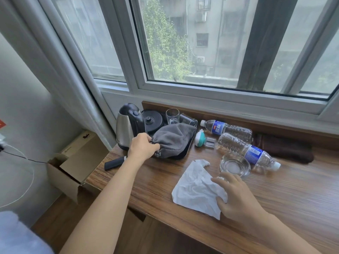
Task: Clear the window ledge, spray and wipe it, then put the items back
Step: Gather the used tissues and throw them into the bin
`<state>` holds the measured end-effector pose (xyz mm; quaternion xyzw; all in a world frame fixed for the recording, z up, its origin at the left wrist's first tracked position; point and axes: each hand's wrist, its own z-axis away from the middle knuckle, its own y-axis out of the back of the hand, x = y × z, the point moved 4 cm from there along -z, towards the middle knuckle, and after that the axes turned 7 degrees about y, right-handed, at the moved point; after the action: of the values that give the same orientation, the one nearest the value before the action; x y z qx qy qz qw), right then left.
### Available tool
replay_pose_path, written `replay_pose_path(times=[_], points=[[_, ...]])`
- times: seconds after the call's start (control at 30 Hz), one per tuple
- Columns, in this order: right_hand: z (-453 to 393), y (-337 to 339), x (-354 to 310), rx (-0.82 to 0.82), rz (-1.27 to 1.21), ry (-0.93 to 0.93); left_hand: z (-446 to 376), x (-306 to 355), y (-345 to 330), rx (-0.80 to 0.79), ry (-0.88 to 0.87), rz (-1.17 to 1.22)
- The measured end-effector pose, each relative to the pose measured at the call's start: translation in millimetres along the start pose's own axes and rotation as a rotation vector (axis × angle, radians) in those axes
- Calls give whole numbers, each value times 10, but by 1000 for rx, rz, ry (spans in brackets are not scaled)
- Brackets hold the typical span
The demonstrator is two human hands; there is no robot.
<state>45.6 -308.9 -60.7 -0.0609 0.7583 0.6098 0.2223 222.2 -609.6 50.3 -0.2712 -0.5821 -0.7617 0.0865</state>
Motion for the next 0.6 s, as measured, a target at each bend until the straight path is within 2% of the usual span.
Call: replay_pose_path(times=[0.23, 0.43, 0.47, 0.53, 0.6], points=[[219, -24, 216, 3, -39, -65, 261, -400, -375, 3, 43, -4], [277, -33, 324, -11, -88, -88, 405, -657, -711, -25, 95, 87], [274, -44, 346, -23, -85, -89, 432, -662, -720, 1, 100, 33], [260, -50, 369, -53, -73, -87, 528, -577, -695, 157, 37, -180], [235, -32, 371, -85, -61, -81, 667, -257, -642, 352, -233, -282]])
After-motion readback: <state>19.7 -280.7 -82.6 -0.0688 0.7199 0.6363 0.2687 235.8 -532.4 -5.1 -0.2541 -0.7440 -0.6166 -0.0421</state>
